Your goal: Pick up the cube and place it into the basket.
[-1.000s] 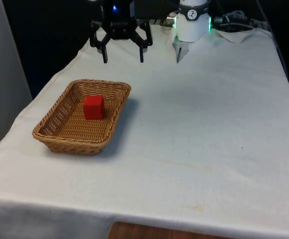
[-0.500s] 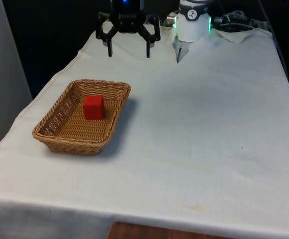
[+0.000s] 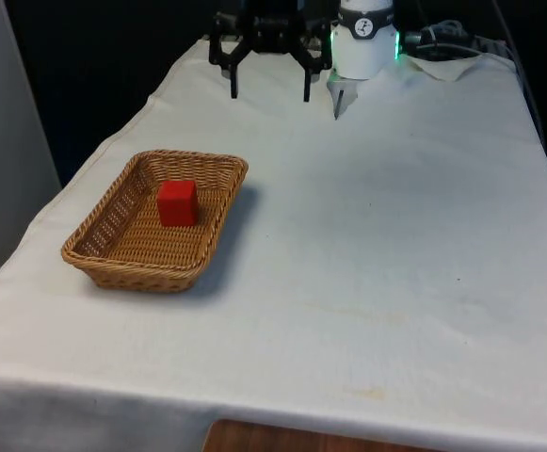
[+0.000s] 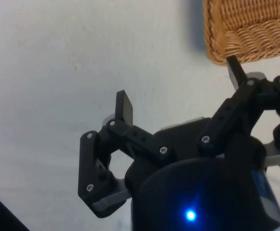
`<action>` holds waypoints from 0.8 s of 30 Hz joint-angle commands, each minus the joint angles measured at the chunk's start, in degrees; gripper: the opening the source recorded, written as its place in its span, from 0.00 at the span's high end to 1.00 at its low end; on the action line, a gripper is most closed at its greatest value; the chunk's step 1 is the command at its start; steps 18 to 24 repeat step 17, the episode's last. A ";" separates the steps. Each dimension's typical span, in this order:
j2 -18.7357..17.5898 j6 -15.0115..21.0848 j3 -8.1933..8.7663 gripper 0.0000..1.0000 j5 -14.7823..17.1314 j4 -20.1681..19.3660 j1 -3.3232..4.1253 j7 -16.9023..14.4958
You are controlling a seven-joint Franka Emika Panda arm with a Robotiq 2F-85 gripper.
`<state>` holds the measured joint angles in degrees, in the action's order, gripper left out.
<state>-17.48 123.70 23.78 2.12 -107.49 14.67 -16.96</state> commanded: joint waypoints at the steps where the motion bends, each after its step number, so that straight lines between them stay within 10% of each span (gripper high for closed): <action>1: 0.63 0.86 0.06 0.00 -0.86 -0.86 0.57 0.86; 24: 3.90 0.46 -4.70 0.00 -3.09 -4.41 0.06 4.41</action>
